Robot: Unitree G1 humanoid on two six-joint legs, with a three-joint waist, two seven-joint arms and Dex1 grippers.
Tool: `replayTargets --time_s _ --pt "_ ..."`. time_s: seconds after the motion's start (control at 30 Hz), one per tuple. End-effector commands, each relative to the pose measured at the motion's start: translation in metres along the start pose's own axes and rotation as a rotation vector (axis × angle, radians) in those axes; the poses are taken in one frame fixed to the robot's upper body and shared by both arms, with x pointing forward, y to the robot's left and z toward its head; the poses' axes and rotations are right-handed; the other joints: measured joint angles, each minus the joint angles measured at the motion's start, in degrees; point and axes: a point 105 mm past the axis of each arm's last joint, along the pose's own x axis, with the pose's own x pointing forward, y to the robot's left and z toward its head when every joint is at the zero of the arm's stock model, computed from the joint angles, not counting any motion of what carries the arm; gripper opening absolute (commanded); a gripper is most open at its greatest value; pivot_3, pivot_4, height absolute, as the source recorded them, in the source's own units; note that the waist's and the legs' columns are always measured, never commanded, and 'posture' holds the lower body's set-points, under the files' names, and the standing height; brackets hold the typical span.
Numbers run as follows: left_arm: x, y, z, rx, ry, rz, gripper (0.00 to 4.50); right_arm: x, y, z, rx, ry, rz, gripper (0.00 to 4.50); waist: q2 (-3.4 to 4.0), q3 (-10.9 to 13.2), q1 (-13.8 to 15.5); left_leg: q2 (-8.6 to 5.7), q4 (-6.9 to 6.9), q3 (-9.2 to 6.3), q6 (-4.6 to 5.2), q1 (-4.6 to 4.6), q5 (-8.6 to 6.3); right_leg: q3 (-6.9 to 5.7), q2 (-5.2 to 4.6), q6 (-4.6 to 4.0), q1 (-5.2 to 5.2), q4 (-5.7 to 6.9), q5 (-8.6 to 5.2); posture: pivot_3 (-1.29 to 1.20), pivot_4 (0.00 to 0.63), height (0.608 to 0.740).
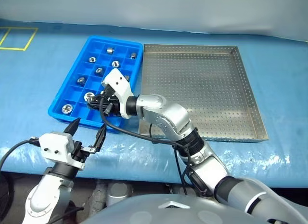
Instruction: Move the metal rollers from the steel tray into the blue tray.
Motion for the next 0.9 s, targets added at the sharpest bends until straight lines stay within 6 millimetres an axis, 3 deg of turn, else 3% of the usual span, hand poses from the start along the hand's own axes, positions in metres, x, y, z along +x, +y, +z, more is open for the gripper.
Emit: replayTargets --time_s 0.03,0.43,0.8,0.9 --pt "-0.009 0.002 0.017 0.035 -0.068 0.046 4.50 0.011 0.013 0.011 -0.023 -0.040 0.068 0.83 0.00 0.0 0.5 0.00 0.00 0.00 0.00 0.00 0.00 0.01 0.00 0.00 0.00 0.00 0.00 0.41 0.150 0.740" --pt "-0.013 0.004 0.017 0.038 -0.079 0.095 4.50 0.022 -0.020 -0.012 -0.013 0.016 -0.041 0.83 0.00 0.0 3.3 0.01 -0.06 -0.01 0.00 0.04 0.00 -0.04 0.03 -0.08 0.00 0.00 -0.09 0.45 0.150 0.740" --pt "0.001 -0.003 0.019 0.034 -0.093 0.011 4.50 0.000 -0.018 0.005 -0.020 -0.030 -0.029 4.44 0.01 0.0 3.9 0.03 -0.15 -0.01 -0.01 0.03 0.00 -0.04 0.05 -0.11 -0.05 0.00 -0.10 0.36 0.150 0.740" --pt "0.009 -0.005 0.019 0.036 -0.096 -0.029 4.50 -0.015 -0.019 0.026 -0.017 -0.136 -0.046 4.44 0.01 0.0 3.6 0.03 -0.18 -0.02 -0.02 0.02 0.01 -0.06 0.05 -0.14 -0.06 -0.01 -0.10 0.32 0.150 0.740"
